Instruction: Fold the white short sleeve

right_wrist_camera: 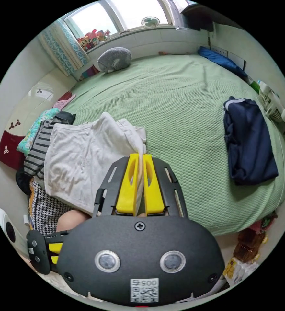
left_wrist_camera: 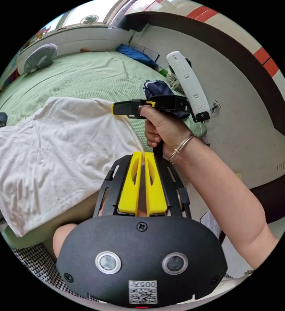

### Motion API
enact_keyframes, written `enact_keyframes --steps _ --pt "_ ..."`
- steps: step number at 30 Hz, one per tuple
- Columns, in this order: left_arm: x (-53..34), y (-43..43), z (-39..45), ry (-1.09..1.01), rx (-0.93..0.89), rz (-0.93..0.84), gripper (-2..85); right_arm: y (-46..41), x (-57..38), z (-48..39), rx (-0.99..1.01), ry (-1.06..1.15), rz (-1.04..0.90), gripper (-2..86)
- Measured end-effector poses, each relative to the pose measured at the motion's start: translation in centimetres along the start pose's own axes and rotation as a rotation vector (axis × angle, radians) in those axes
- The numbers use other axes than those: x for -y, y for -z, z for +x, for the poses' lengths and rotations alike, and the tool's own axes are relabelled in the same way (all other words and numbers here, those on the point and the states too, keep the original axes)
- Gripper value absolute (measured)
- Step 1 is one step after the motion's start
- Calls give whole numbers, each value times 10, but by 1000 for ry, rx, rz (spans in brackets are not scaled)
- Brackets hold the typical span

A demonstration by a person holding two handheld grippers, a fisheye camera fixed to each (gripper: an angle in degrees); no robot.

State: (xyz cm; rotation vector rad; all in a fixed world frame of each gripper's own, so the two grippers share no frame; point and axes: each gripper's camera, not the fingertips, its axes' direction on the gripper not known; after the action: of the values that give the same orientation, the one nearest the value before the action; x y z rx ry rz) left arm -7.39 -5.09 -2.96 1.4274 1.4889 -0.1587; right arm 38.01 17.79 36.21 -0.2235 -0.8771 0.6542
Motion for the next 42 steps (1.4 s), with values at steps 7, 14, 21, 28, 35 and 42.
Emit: enact_keyframes --steps 7,14,21,28,35,42 --pt "9 -20 18 -33 -49 -7 15 25 -2 26 -42 -38 9 -13" --pt "7 -31 24 -91 -132 -13 50 43 -5 44 -164 -60 25 -13" --pt "2 -23 -7 -80 -104 -2 53 27 -10 45 -145 -63 -28 9" --pt "3 0 -97 23 92 5 51 20 -2 30 -366 114 -129 44" --pt "-15 -15 -168 89 143 -67 59 35 36 22 -278 124 -64 70" --pt "-23 -39 -201 92 192 -128 59 6 90 13 -244 98 -53 95"
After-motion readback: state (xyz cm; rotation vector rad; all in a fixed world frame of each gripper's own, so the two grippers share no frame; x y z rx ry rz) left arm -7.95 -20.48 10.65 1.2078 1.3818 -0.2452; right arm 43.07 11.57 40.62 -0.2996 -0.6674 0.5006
